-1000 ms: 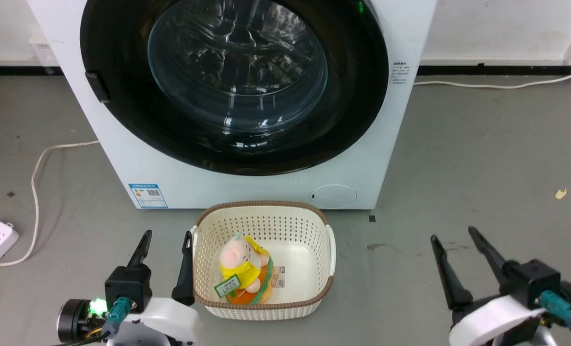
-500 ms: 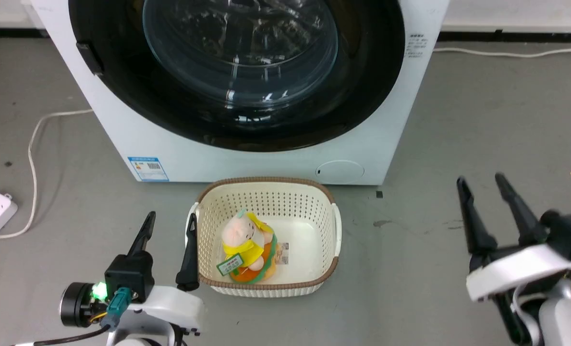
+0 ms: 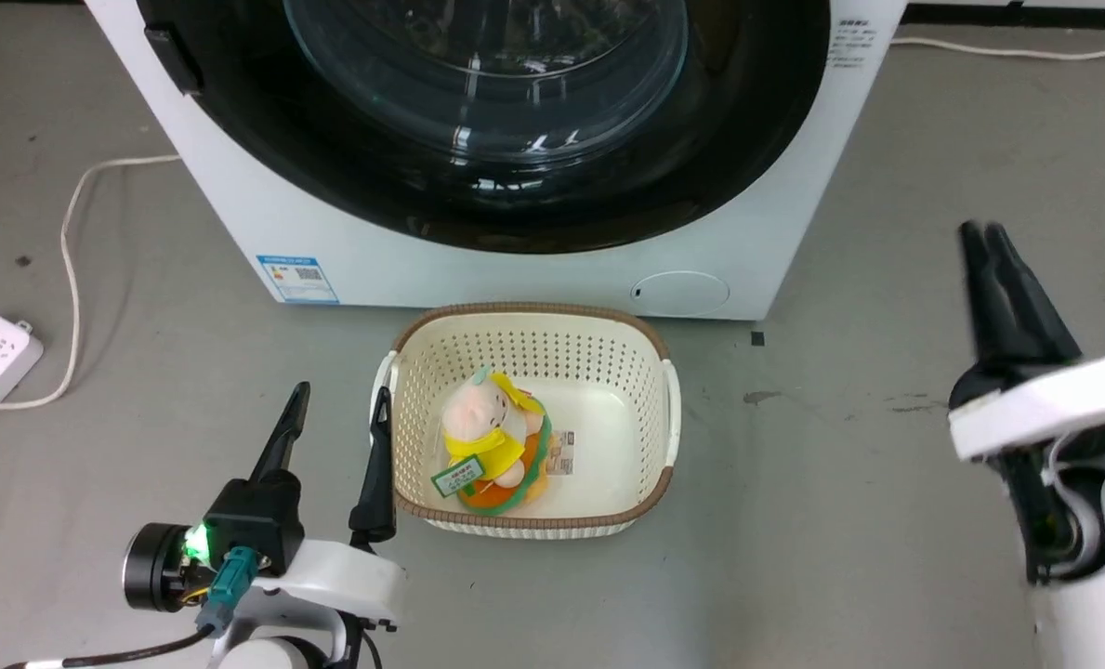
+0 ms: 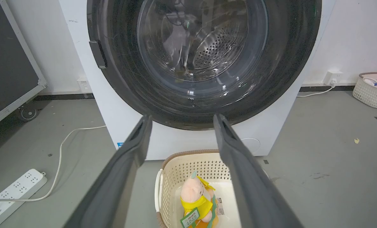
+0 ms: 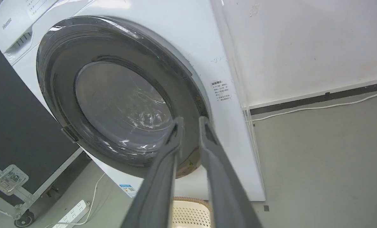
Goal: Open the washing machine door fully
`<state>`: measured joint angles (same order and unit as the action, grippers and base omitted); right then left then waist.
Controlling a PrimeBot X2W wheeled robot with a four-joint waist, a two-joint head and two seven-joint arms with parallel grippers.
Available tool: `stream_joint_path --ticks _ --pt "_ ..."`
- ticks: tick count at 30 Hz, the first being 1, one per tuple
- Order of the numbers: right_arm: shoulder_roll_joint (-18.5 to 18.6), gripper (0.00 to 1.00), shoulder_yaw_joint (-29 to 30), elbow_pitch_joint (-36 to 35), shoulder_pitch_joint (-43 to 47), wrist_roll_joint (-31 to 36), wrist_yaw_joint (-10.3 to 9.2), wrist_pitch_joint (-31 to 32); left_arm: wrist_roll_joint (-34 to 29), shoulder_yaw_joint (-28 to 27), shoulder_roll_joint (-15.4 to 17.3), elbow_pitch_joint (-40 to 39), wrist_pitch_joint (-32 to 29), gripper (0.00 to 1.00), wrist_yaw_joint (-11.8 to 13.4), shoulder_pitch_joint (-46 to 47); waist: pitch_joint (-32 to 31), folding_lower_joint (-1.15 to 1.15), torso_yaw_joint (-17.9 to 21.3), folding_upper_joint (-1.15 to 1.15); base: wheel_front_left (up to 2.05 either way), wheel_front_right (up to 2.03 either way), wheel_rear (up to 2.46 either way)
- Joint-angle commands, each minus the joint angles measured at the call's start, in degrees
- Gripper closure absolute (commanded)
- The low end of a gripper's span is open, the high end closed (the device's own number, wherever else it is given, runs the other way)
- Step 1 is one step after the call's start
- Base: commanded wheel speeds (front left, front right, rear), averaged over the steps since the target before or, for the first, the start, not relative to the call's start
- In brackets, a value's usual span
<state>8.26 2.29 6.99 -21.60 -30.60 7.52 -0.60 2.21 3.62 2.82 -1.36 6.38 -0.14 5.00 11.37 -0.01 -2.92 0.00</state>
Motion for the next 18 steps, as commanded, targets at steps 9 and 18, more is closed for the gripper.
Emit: stream_joint_path --ticks 9,18 --pt "-0.1 1.0 3.3 8.3 -10.5 -9.0 -0.01 3.8 0.5 1.0 0.0 -0.7 1.5 0.0 0.3 1.6 2.4 0.01 -1.3 0.0 0.0 0.0 0.0" --pt "1.5 1.0 5.7 19.2 -21.4 -15.3 -0.01 9.0 1.3 2.0 0.0 -1.3 2.5 0.0 0.6 3.0 5.5 0.01 -2.8 0.0 0.0 0.0 0.0"
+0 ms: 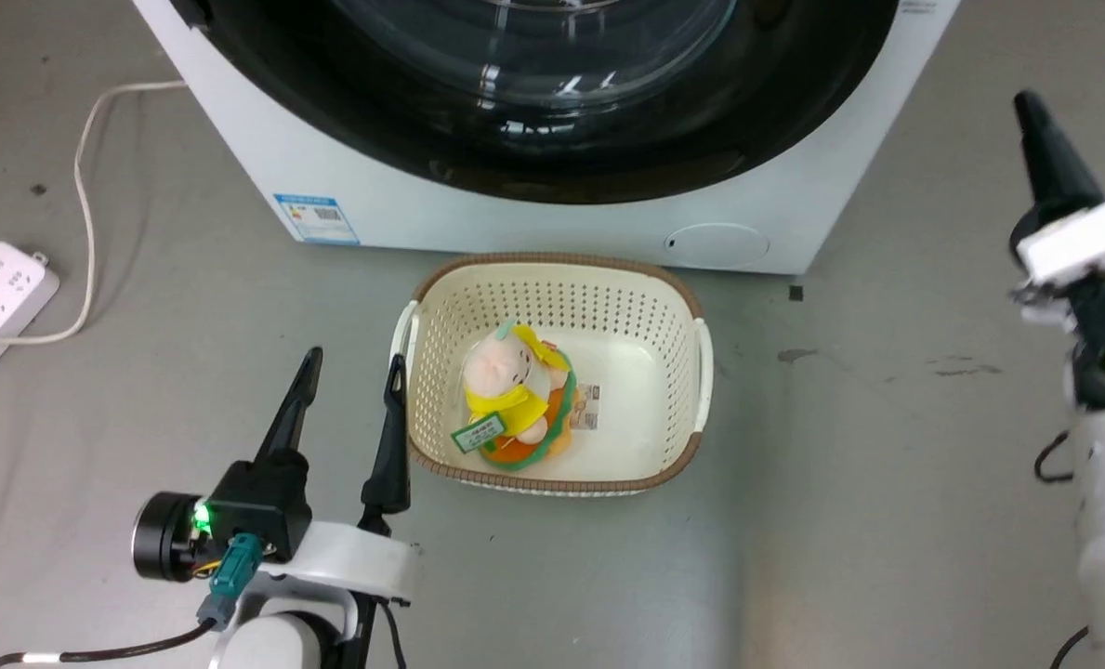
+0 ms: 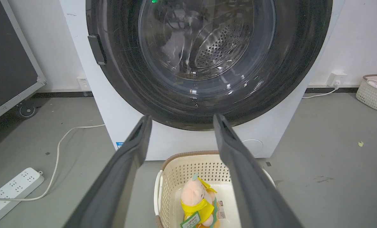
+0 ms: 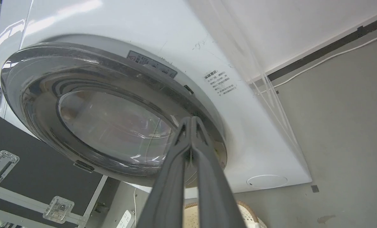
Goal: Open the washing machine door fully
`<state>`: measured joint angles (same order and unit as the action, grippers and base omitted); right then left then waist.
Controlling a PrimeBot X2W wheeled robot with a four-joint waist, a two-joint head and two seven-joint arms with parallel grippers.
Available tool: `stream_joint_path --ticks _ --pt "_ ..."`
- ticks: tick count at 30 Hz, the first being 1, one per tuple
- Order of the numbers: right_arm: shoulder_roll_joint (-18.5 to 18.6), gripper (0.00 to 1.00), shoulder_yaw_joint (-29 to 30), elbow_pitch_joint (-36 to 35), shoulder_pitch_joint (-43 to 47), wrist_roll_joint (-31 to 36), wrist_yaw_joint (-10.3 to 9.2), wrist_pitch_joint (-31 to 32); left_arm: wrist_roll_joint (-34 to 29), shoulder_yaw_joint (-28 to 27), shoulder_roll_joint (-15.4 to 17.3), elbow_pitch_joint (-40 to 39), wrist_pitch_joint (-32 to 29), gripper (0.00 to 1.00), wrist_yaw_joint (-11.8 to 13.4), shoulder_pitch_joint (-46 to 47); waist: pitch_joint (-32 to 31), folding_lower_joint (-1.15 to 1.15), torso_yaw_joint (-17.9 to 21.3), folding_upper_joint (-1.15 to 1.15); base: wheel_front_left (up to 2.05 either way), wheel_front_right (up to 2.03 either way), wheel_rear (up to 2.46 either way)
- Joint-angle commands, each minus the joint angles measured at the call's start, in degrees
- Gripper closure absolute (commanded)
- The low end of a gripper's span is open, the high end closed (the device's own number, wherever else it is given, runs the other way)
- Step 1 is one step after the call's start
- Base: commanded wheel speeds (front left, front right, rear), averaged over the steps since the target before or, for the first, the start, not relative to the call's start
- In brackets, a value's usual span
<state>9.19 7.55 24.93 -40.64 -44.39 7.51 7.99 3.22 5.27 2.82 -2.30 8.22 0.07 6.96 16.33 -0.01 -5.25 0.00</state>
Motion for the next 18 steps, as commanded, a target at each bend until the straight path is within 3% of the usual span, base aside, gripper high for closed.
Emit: stream_joint_path --ticks 1,18 --pt "0.8 1.0 0.7 2.4 -3.6 -2.2 0.0 0.9 0.4 0.5 0.0 -0.4 0.8 0.0 0.4 1.1 0.9 0.01 -0.6 0.0 0.0 0.0 0.0" --pt "4.2 1.0 2.8 20.4 -23.6 -12.1 -0.01 9.9 1.3 2.3 0.0 -1.3 2.9 0.0 0.8 3.8 6.7 0.01 -2.9 0.0 0.0 0.0 0.0"
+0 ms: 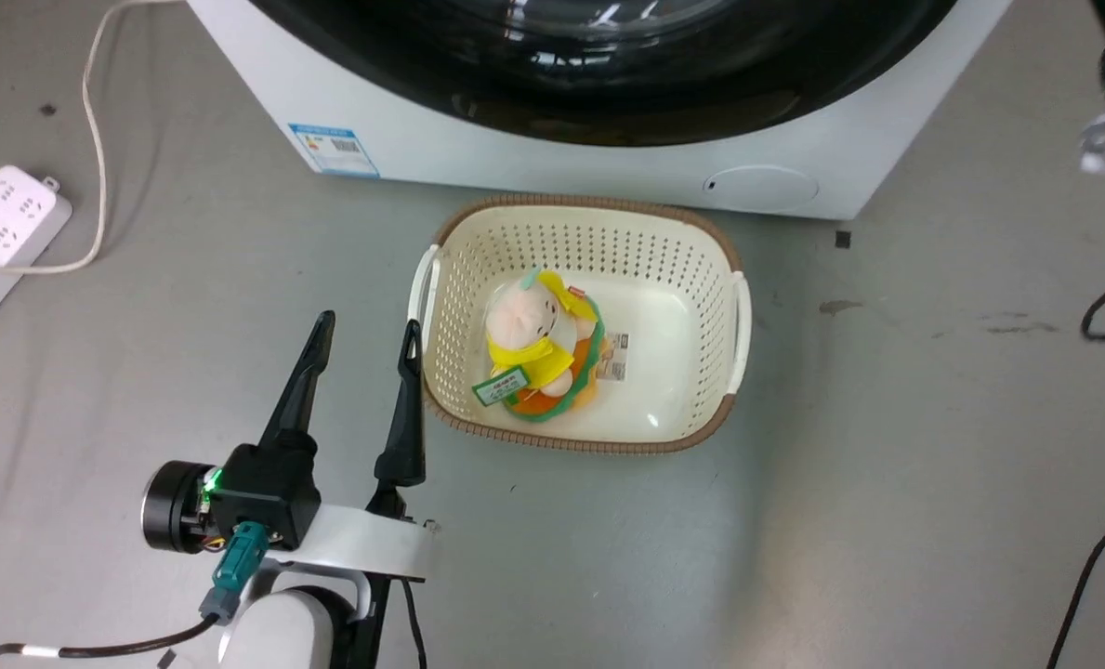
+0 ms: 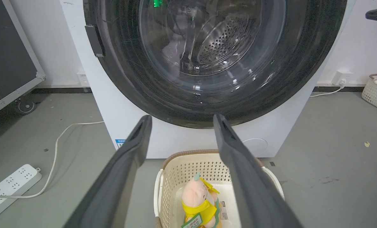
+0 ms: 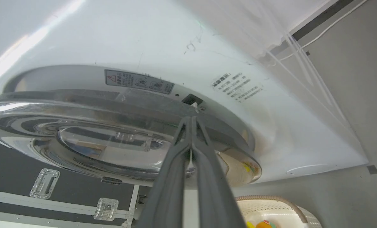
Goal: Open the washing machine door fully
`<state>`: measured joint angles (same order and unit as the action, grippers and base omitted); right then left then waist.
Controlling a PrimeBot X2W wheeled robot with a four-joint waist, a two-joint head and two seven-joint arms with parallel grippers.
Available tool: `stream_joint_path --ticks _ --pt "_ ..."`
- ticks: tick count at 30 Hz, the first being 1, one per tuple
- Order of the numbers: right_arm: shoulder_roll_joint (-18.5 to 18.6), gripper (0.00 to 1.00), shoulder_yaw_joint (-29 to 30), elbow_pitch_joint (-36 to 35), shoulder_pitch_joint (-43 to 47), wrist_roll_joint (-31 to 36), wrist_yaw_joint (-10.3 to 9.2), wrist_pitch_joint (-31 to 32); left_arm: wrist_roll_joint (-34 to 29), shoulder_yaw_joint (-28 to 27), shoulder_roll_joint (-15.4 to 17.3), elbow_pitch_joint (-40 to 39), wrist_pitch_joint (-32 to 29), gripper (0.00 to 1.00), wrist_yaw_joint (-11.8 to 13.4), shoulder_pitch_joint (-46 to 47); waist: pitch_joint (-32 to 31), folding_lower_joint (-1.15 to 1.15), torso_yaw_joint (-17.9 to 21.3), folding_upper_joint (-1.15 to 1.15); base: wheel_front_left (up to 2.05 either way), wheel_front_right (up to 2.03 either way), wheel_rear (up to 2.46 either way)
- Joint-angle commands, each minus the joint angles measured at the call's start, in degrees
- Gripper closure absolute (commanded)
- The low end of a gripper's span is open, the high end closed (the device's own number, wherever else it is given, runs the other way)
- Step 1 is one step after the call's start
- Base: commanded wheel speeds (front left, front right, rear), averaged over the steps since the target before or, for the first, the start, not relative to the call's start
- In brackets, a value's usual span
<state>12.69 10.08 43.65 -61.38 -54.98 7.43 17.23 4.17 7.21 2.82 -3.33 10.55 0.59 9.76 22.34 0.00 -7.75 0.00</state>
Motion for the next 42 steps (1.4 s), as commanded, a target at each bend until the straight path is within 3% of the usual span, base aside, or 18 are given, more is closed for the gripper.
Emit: stream_joint_path --ticks 1,24,29,30,42 --pt "0.9 1.0 0.4 2.8 -4.1 -2.1 0.07 1.3 0.5 0.5 0.0 -0.3 0.6 0.0 0.3 1.1 1.0 0.0 -0.6 0.0 0.0 0.0 0.0" --pt "6.1 1.0 1.8 24.9 -27.5 -14.1 0.06 16.9 3.1 4.7 0.1 -0.7 3.4 0.0 1.8 4.5 8.0 0.0 -4.8 0.0 0.0 0.0 0.0" --pt "6.7 1.0 2.0 27.5 -28.0 -16.0 0.06 21.9 3.2 4.9 0.1 -0.7 3.9 0.0 2.0 4.8 8.0 0.0 -5.0 0.0 0.0 0.0 0.0" --pt "7.1 1.0 2.4 29.3 -27.1 -17.6 0.06 25.2 3.3 5.1 0.1 -0.6 4.2 0.0 2.1 4.9 7.4 0.0 -5.0 0.0 0.0 0.0 0.0" --pt "4.9 1.0 1.3 30.2 -16.8 -17.0 0.06 30.2 3.5 4.6 0.1 1.4 4.4 0.0 1.5 2.3 -0.9 0.0 -3.4 0.0 0.0 0.0 0.0"
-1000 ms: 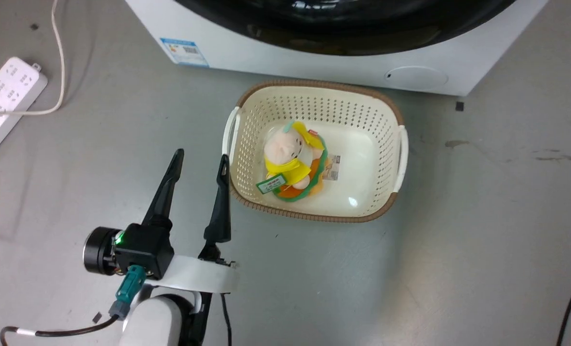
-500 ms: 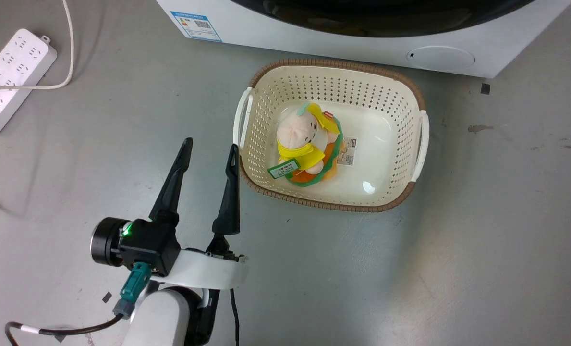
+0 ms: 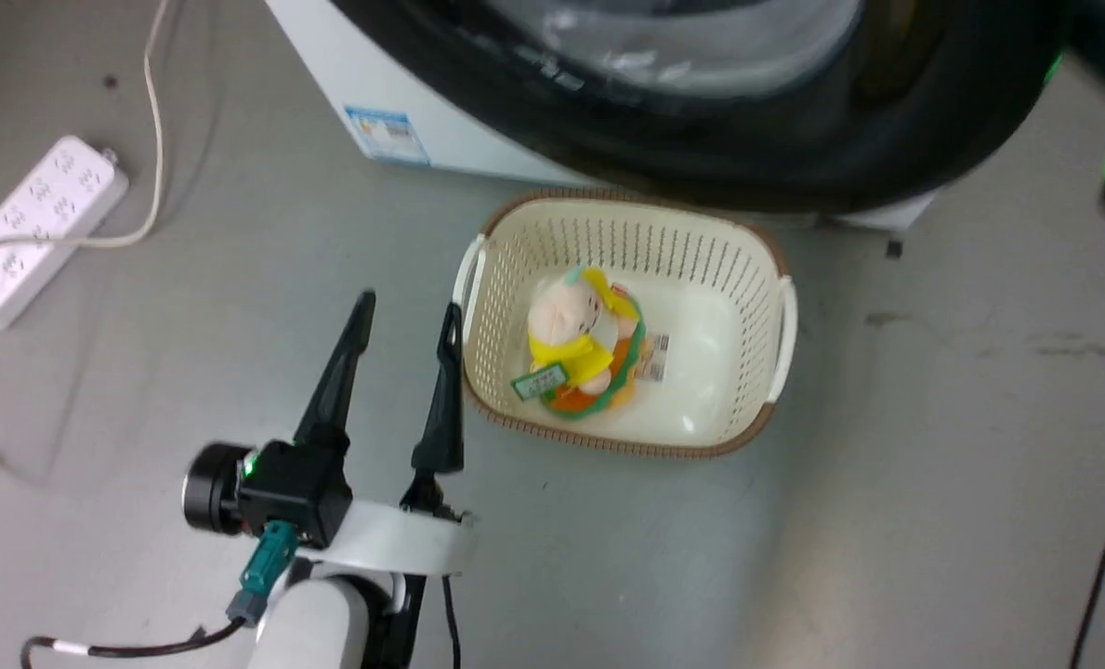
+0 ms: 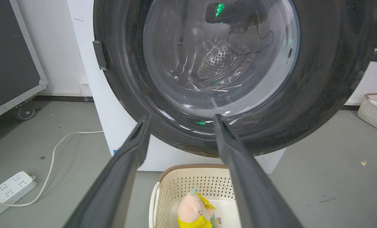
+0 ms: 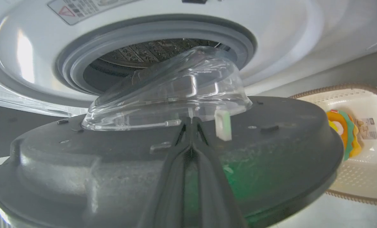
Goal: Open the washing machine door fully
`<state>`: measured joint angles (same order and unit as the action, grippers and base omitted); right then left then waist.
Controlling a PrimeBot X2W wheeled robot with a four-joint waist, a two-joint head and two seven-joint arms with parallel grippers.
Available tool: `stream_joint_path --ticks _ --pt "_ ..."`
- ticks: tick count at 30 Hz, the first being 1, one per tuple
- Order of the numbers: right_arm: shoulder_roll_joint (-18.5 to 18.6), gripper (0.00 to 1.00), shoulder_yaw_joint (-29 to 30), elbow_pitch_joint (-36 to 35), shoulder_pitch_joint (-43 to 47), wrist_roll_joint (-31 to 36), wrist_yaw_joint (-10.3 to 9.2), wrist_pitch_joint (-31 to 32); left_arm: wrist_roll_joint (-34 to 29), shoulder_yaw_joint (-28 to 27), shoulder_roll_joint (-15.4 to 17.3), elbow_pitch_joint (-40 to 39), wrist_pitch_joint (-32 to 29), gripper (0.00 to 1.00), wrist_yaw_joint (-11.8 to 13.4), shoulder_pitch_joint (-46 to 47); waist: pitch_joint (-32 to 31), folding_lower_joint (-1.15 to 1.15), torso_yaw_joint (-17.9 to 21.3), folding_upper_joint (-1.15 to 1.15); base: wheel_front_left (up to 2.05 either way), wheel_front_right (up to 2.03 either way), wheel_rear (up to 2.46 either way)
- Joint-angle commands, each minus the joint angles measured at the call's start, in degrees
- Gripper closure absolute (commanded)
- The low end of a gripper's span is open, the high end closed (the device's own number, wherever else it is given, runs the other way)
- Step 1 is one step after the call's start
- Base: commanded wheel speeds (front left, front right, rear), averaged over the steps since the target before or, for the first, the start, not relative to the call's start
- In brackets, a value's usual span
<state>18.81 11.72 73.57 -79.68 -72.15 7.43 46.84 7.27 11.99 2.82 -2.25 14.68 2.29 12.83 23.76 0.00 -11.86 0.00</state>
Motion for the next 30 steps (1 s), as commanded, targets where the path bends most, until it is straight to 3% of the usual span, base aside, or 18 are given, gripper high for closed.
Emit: stream_joint_path --ticks 1,8,9,14,21,25,30 --pt "-1.7 1.0 -0.4 0.2 2.7 0.1 0.06 0.8 0.6 -0.3 0.1 0.6 0.3 0.0 -0.2 -1.3 -3.2 0.0 0.9 0.0 0.0 0.0 0.0" --pt "-5.9 1.0 -0.1 -3.6 12.4 -1.7 0.06 3.7 0.9 -0.2 0.1 2.6 0.3 0.0 -0.8 -5.3 -9.9 0.0 1.9 0.0 0.0 0.0 0.0" --pt "-9.0 1.0 -0.3 -7.8 19.9 -2.9 0.06 6.9 0.9 0.2 0.1 3.8 0.3 0.0 -1.4 -8.2 -14.1 0.0 2.0 0.0 0.0 0.0 0.0" --pt "-13.7 1.0 -1.0 -15.5 31.0 -4.7 0.06 10.7 1.2 0.5 0.1 5.1 0.3 0.0 -2.2 -12.4 -19.4 0.0 1.3 0.0 0.0 0.0 0.0" --pt "-15.8 1.0 -4.1 -23.6 40.7 -7.4 0.06 13.9 1.6 0.1 0.1 6.0 0.3 0.0 -3.0 -14.9 -22.5 0.0 0.1 0.0 0.0 0.0 0.0" --pt "-15.9 1.0 -11.0 -27.1 45.1 -14.7 0.06 14.4 2.0 -0.2 0.1 6.7 0.3 0.0 -3.8 -15.8 -23.4 0.0 -0.9 0.0 0.0 0.0 0.0" --pt "-15.9 1.0 -21.4 -31.3 49.3 -23.0 0.06 9.8 2.3 -0.3 0.1 7.4 0.3 0.0 -4.7 -16.4 -24.0 0.0 -2.1 0.0 0.0 0.0 0.0"
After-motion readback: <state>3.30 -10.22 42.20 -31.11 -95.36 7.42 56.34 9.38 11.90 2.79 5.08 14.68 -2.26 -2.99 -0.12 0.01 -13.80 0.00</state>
